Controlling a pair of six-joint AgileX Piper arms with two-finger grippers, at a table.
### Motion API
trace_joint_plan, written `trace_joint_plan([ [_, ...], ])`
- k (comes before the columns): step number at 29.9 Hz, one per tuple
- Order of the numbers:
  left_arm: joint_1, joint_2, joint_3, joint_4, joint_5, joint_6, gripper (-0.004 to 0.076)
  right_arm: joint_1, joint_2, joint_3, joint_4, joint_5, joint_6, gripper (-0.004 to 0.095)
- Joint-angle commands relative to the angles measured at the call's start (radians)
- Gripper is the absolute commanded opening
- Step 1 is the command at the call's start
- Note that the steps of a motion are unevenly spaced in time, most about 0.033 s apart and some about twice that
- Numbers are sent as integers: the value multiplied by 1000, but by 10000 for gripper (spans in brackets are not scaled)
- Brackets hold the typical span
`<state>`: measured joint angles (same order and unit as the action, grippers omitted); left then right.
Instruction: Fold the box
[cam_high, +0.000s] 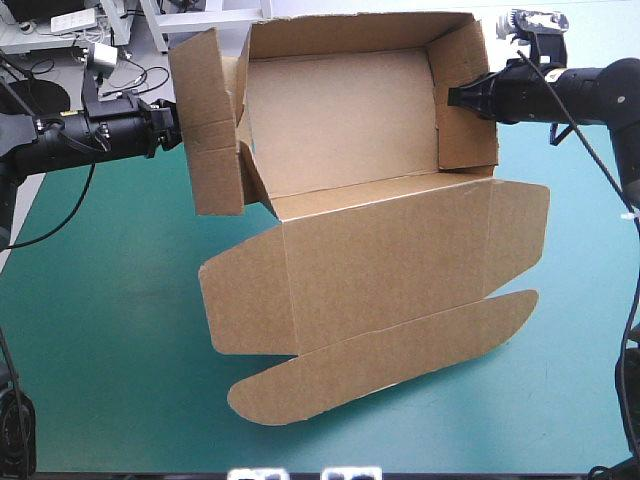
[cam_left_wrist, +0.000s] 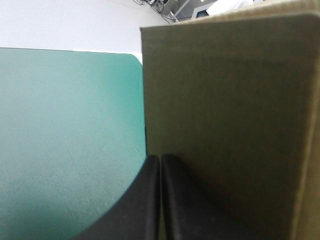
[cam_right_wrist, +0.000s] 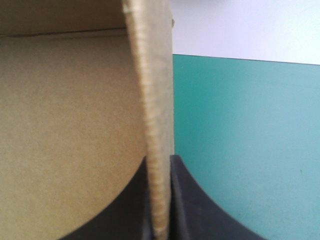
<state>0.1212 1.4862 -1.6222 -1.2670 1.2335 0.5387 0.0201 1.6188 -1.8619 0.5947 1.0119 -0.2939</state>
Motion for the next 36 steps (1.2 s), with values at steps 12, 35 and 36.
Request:
trace_joint_plan([
  [12,-7,-94,-29,-49,59,-5,-10,108,-39,-29,-57,-236,90,0],
  [35,-16,-90,-29,69,17,27,437,193,56,-29,-55,-303,150,0],
  [36,-16,-90,-29,95,9,27,437,202,58,-29,-62,-305,150,0],
])
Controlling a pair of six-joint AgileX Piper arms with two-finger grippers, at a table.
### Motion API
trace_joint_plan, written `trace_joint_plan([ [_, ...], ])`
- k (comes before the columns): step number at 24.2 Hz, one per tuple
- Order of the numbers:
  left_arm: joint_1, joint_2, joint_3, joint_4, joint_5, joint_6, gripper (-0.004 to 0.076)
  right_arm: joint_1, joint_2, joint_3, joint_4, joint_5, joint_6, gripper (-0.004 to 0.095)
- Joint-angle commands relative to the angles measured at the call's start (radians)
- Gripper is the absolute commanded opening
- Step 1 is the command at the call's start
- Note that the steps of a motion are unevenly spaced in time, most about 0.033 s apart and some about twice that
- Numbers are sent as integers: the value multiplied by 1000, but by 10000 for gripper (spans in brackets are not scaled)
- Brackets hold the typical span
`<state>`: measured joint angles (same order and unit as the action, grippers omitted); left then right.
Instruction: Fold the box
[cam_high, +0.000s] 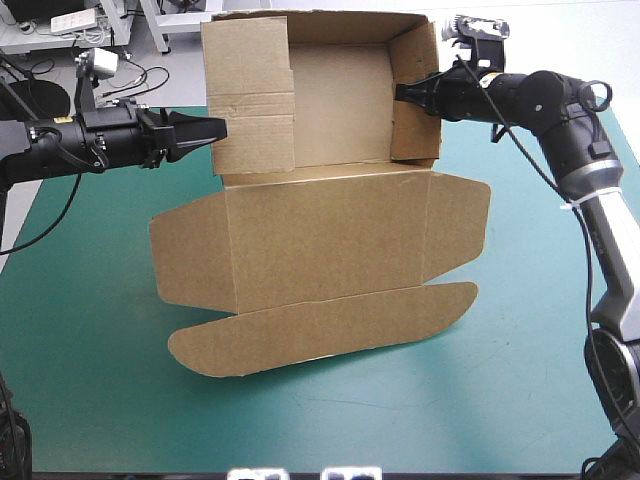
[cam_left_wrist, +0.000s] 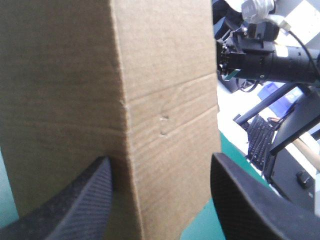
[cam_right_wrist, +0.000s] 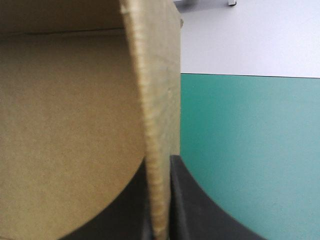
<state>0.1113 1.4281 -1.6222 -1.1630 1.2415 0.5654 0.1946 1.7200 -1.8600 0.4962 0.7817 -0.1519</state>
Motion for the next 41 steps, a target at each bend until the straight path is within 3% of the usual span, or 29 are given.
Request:
trace_joint_plan([
  [1,-6,-32,-29,19,-8,0,437,38,-42,-31,28,-75,8,0],
  [12,-6,-32,-29,232,-120,-26,426,140,-42,-31,-41,-78,26,0],
  [14,-6,-32,-29,257,-142,-65,351,145,-42,-31,-43,-85,46,0],
  [16,-6,-32,-29,271,-168,-67,214,154,-42,-31,-46,-81,53,0],
  [17,-10,-32,-29,301,-193,-67,83,166,-42,-31,-54,-68,53,0],
  [18,-18,-32,-29,320,-208,-67,11,173,-42,-31,-65,-61,60,0],
  [19,-37,-30,-29,371,-248,-93,-9,191,-42,-31,-122,-37,93,0],
  [23,-162,-30,-29,504,-275,-178,-10,223,-42,-31,-314,152,233,0],
  [26,-309,-13,-29,782,-284,-333,-10,223,-42,-31,-386,333,265,0],
  [29,-392,30,-29,899,-273,-443,-10,223,-39,-27,-422,405,286,0],
  [33,-469,123,-29,991,-223,-540,-10,223,-19,-7,-457,448,314,-1],
  [37,-516,234,-29,1041,-169,-606,-10,223,28,58,-419,446,322,-1],
  [41,-525,282,-29,1062,-183,-656,-10,223,86,100,-352,377,328,-1],
])
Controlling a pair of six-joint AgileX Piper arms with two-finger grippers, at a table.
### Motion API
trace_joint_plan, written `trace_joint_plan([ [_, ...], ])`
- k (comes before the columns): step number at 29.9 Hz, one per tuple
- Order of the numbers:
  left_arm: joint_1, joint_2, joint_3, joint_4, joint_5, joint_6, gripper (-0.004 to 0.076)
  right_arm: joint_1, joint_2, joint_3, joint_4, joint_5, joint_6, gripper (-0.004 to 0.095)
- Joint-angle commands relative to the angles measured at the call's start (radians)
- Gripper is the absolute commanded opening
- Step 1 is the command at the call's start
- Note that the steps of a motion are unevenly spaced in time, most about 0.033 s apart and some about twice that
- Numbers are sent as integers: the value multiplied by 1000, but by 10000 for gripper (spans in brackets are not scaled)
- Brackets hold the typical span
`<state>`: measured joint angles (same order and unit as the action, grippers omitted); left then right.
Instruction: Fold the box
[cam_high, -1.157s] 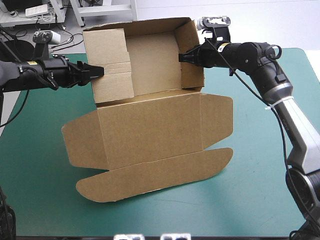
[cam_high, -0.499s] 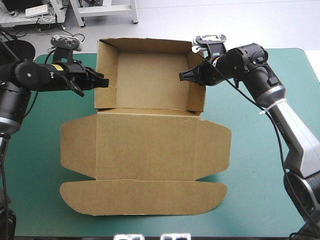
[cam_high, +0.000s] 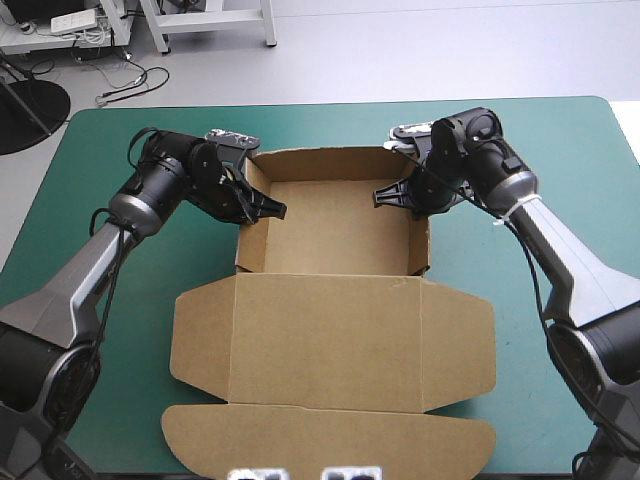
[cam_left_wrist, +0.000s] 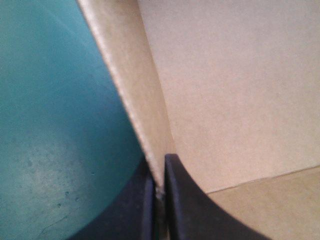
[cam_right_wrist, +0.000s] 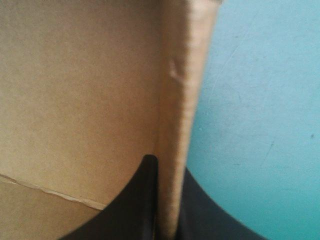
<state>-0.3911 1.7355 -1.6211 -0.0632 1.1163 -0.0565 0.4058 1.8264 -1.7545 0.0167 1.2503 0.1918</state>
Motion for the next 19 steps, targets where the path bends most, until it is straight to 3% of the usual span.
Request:
trace_joint_plan([
  [1,-22,-13,-30,-30,-58,-52,-9,12,-8,6,150,-124,-13,-1],
  [7,-22,42,-30,-27,-82,-59,-9,12,56,10,149,-189,-13,-1],
  [14,-22,78,-30,-27,-107,-55,-9,14,67,10,98,-184,-13,15],
  [16,-22,85,-30,-30,-103,-55,-8,14,67,10,85,-163,-13,79],
  [19,-22,94,-30,-36,-93,-54,-1,14,67,10,52,-131,-11,252],
])
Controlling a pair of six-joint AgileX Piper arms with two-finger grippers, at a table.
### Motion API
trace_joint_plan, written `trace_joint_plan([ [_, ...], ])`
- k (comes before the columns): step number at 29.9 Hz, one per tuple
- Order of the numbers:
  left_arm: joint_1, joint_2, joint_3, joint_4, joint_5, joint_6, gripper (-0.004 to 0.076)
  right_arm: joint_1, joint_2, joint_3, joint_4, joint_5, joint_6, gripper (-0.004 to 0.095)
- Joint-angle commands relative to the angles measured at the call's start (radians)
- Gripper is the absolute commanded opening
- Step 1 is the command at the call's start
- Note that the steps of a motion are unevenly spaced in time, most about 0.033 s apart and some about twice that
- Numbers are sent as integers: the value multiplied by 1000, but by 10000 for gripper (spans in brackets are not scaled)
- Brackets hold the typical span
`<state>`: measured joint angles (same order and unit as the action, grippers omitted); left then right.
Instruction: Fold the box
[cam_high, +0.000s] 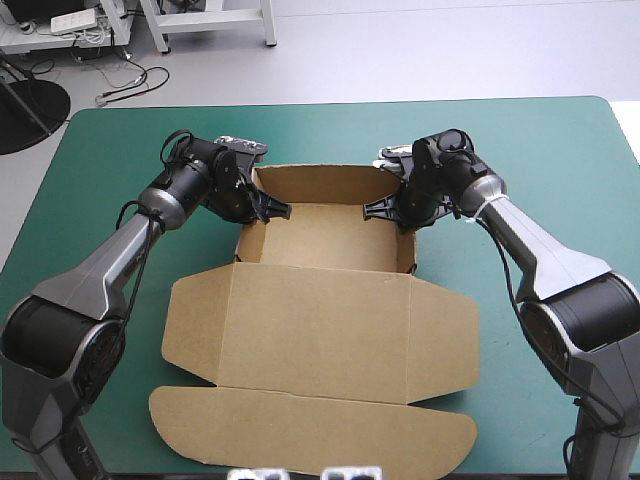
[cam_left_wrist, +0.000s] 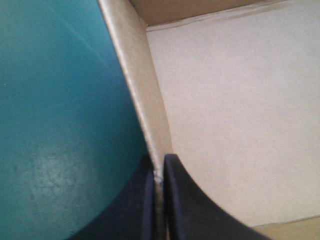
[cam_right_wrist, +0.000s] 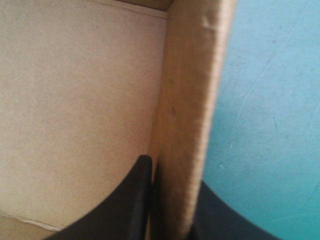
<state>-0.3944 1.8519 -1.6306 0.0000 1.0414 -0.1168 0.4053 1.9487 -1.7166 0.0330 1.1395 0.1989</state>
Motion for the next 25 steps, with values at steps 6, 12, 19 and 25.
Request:
trace_joint_plan([
  [6,-19,-18,-20,-94,29,57,143,14,-55,-28,7,9,-9,481],
  [12,-19,-18,-22,-90,17,57,405,14,-55,-38,-33,37,-9,481],
  [19,-19,-18,-41,-56,5,49,483,14,-72,-74,-111,70,-9,481],
  [25,-19,-18,-176,23,117,48,483,14,-83,-221,-110,112,-9,481],
])
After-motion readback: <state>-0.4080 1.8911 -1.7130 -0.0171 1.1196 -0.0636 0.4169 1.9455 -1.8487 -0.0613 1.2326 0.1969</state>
